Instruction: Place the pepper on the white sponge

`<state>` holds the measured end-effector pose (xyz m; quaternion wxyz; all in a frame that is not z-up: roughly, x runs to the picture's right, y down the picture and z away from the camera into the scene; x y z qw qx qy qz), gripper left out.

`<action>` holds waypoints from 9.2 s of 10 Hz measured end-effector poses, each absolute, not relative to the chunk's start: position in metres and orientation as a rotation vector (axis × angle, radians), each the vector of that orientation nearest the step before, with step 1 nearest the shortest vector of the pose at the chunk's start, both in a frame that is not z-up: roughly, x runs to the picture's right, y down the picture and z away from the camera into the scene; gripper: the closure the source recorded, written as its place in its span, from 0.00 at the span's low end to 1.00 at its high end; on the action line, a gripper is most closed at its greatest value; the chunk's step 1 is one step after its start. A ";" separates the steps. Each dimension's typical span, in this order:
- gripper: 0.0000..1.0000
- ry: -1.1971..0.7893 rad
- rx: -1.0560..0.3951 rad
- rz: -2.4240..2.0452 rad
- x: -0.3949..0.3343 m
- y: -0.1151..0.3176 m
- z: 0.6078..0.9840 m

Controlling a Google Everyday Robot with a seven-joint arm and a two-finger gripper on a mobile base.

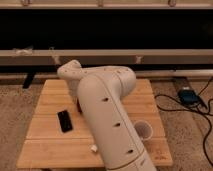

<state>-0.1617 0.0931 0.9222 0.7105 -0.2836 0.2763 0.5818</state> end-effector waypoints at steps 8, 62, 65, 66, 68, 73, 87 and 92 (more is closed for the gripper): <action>1.00 0.532 -0.701 1.267 -0.111 0.101 0.822; 0.21 0.633 -0.716 1.454 -0.041 0.128 0.876; 0.20 0.622 -0.724 1.463 -0.045 0.128 0.877; 0.20 0.622 -0.723 1.465 -0.043 0.128 0.877; 0.20 0.622 -0.724 1.468 -0.041 0.127 0.877; 0.20 0.584 -0.736 1.419 -0.058 0.128 0.870; 0.59 0.597 -0.718 1.293 -0.109 0.136 0.887; 1.00 0.588 -0.708 1.287 -0.112 0.133 0.882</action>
